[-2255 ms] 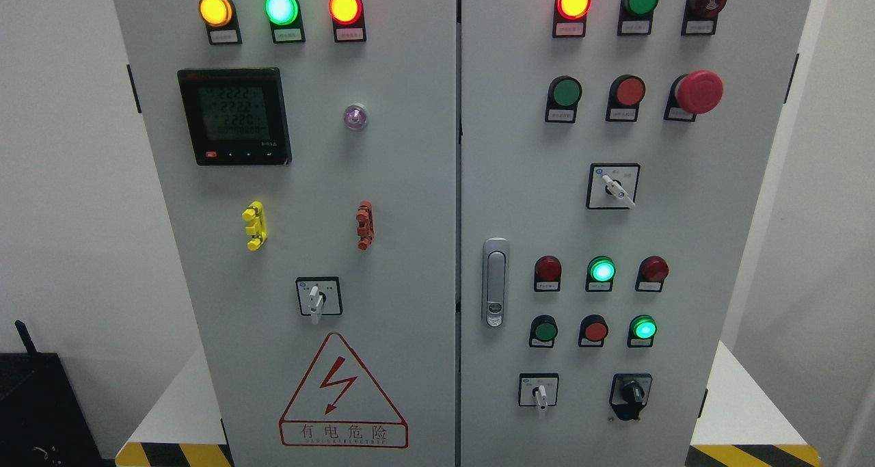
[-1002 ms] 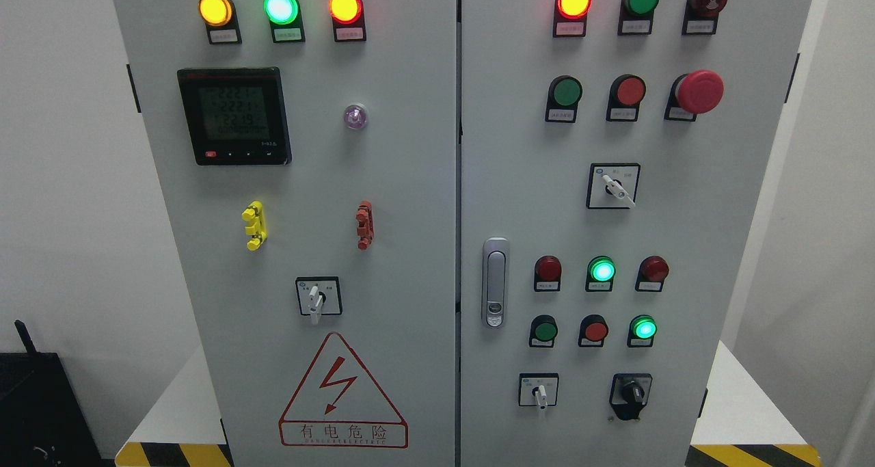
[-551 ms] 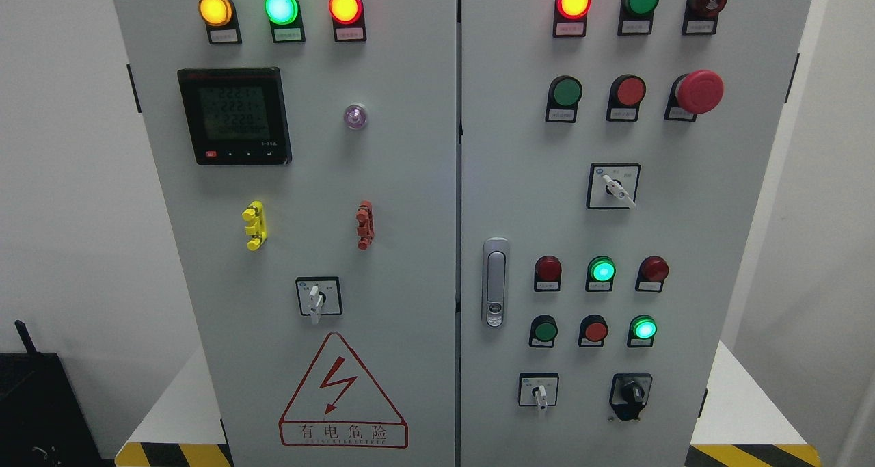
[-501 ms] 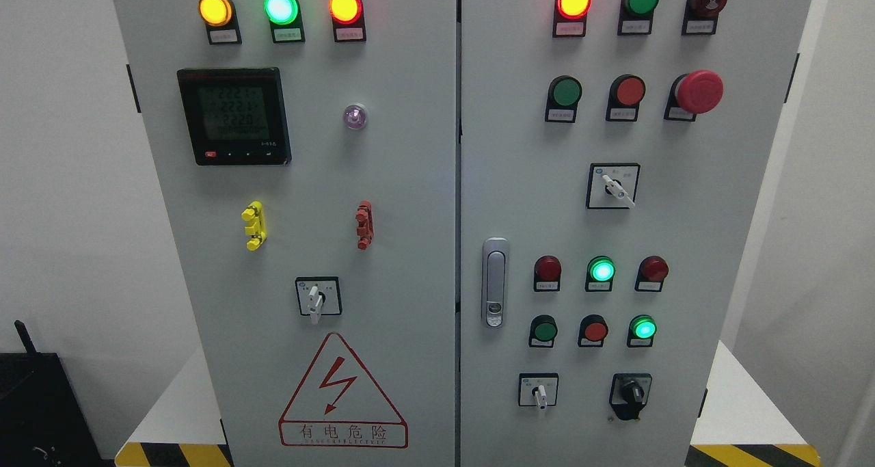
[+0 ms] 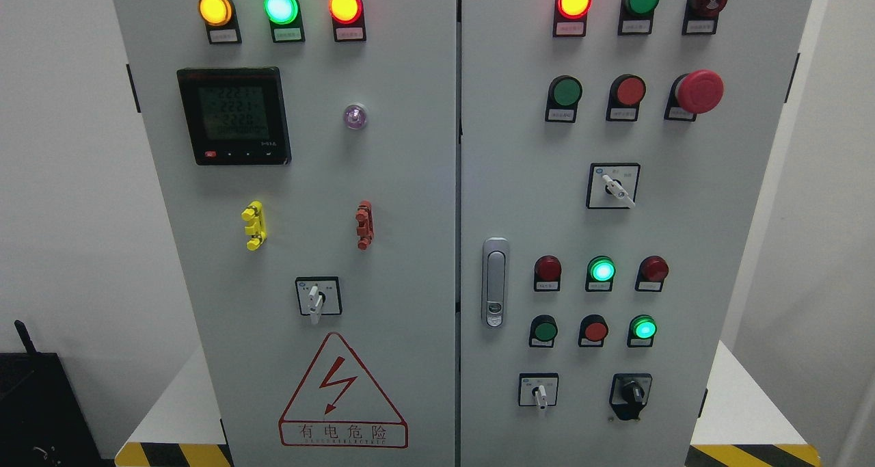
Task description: Turn on light switch 1
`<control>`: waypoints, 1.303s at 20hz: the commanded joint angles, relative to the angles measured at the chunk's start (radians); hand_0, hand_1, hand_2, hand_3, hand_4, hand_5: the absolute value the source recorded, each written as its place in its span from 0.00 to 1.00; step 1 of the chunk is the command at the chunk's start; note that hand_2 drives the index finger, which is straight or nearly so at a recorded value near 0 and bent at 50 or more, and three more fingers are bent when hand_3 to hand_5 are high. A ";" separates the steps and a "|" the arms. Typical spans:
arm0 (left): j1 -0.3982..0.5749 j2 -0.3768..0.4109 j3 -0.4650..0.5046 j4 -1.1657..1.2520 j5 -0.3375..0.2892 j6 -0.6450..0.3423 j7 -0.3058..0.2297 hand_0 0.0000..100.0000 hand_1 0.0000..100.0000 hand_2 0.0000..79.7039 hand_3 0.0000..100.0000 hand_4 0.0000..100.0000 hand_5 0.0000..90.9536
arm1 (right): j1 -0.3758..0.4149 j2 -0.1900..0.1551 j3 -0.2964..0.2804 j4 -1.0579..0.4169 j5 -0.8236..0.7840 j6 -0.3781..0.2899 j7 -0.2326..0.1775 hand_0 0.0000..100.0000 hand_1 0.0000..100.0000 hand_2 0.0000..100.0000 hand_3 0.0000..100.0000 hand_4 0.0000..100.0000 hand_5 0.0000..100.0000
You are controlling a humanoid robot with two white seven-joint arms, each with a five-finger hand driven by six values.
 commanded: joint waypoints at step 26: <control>-0.262 -0.090 -0.022 -0.044 -0.011 0.278 0.157 0.29 0.76 0.63 0.63 0.71 0.59 | 0.000 0.000 0.000 0.000 -0.025 0.000 0.000 0.00 0.00 0.00 0.00 0.00 0.00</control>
